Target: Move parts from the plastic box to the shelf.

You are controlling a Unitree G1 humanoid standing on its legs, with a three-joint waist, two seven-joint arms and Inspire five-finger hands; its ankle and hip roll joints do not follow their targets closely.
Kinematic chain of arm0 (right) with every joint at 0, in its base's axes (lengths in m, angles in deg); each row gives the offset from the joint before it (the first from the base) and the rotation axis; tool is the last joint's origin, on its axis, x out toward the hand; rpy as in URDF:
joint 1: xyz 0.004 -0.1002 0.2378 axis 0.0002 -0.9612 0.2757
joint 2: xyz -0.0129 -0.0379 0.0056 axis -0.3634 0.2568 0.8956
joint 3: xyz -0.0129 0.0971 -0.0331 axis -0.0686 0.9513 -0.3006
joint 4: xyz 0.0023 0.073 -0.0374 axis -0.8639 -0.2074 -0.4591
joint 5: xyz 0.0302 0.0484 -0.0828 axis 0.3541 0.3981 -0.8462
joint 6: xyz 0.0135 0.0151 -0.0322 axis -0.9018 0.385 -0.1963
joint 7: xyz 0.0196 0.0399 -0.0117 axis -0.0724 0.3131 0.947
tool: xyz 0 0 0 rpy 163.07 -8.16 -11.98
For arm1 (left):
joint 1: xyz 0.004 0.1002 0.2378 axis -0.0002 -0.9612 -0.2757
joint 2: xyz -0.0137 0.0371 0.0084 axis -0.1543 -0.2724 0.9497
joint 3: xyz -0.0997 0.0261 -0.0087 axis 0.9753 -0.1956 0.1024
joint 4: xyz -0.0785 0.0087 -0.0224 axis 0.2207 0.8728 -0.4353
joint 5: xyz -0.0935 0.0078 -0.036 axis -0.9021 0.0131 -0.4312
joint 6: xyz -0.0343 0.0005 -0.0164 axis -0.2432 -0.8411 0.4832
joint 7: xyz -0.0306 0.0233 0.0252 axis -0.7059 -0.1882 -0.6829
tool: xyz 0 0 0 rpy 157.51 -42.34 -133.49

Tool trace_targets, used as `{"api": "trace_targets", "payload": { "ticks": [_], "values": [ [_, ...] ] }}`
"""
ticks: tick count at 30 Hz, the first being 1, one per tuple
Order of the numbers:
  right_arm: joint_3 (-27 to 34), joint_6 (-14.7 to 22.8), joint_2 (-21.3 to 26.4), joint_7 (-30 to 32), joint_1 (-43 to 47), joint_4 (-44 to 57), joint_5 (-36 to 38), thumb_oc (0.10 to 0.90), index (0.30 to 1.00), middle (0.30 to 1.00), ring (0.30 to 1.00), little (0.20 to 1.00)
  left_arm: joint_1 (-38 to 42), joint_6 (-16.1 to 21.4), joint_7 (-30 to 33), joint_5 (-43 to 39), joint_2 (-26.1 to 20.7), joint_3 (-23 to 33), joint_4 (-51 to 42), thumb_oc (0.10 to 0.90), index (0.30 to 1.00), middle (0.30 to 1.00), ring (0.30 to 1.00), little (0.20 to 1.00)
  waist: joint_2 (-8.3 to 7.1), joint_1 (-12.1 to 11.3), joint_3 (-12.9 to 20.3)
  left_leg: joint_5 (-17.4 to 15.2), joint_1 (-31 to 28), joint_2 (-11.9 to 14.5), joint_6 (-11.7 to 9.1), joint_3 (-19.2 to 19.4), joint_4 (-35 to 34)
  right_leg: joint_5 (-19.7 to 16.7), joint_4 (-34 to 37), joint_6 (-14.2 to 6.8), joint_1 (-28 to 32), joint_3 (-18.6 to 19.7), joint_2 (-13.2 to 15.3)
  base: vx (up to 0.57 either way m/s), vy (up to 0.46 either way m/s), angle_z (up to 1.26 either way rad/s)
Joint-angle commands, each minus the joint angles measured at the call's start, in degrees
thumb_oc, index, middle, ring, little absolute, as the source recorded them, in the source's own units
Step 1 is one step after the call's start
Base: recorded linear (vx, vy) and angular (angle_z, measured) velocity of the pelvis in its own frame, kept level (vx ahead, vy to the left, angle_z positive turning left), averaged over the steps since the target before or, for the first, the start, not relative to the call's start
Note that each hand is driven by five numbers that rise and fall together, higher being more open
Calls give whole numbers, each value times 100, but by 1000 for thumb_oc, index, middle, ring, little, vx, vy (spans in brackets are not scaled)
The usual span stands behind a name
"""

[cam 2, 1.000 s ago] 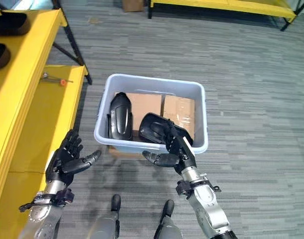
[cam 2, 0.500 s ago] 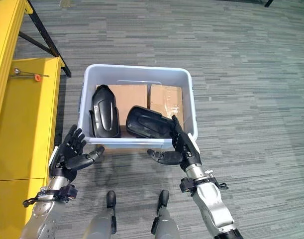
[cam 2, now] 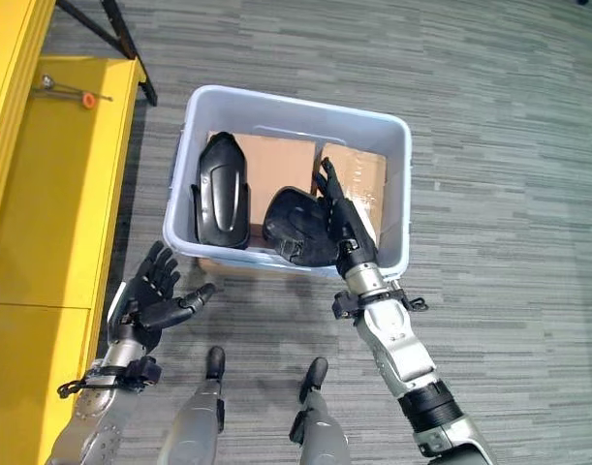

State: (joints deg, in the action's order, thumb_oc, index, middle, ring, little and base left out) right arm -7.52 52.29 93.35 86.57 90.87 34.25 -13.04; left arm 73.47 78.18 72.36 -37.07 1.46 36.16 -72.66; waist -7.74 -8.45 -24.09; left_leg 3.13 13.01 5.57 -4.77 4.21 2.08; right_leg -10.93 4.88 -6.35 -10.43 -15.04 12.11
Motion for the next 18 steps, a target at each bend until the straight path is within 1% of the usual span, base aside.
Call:
{"api": "trace_targets", "payload": {
  "ticks": [1,2,4,6,7,8,12,17,18],
  "values": [
    [111,546,-13,168,597,359,282,900,1000,1000,1000,1000,133,453,4,-59,-256,37,-808,900,1000,1000,1000,1000,-81,-81,213,12,176,-133,308,-126,75,93,-454,-503,309,-286,546,0,-1,3],
    [110,549,-13,165,602,353,285,900,1000,1000,1000,1000,135,453,4,-59,-256,38,-808,900,1000,1000,1000,1000,-81,-79,212,13,177,-134,309,-128,74,93,-454,-503,309,-288,547,0,0,0],
    [54,517,-73,198,803,96,533,900,1000,1000,1000,1000,167,436,28,-101,-264,-21,-819,900,1000,1000,1000,1000,-86,-134,161,16,229,-144,311,-154,93,90,-463,-500,296,-331,562,0,0,0],
    [49,495,-18,275,977,-84,512,900,1000,1000,1000,1000,180,426,32,-117,-288,-35,-835,900,1000,1000,1000,1000,-80,-165,117,22,250,-153,314,-172,98,91,-465,-498,284,-345,565,-10,5,3],
    [60,475,98,370,1169,-253,395,900,1000,1000,1000,1000,189,442,48,-131,-318,-28,-856,900,1000,1000,1000,1000,-77,-183,85,30,268,-156,315,-185,102,83,-469,-496,275,-357,568,-19,10,11],
    [57,478,99,371,1180,-262,395,900,1000,1000,1000,1000,193,442,49,-131,-315,-26,-856,900,1000,1000,1000,1000,-75,-181,80,30,268,-155,314,-186,104,83,-470,-496,275,-358,567,-20,11,14],
    [112,426,345,579,1465,-504,57,900,1000,1000,1000,1000,208,478,100,-122,-330,-8,-884,900,1000,1000,1000,1000,-58,-191,12,45,311,-155,311,-210,98,83,-491,-488,235,-370,577,-14,6,8],
    [239,419,571,721,1656,-789,-118,900,1000,1000,1000,1000,240,499,97,-127,-347,-38,-872,900,1000,1000,1000,1000,-49,-169,-59,54,354,-164,314,-218,105,70,-515,-485,193,-371,582,0,0,0],
    [283,420,696,787,1738,-921,-184,900,1000,1000,1000,1000,247,517,93,-131,-362,-55,-889,900,1000,1000,1000,1000,-44,-167,-83,57,372,-167,314,-224,110,66,-521,-487,173,-373,582,0,0,0]
  ]
}}
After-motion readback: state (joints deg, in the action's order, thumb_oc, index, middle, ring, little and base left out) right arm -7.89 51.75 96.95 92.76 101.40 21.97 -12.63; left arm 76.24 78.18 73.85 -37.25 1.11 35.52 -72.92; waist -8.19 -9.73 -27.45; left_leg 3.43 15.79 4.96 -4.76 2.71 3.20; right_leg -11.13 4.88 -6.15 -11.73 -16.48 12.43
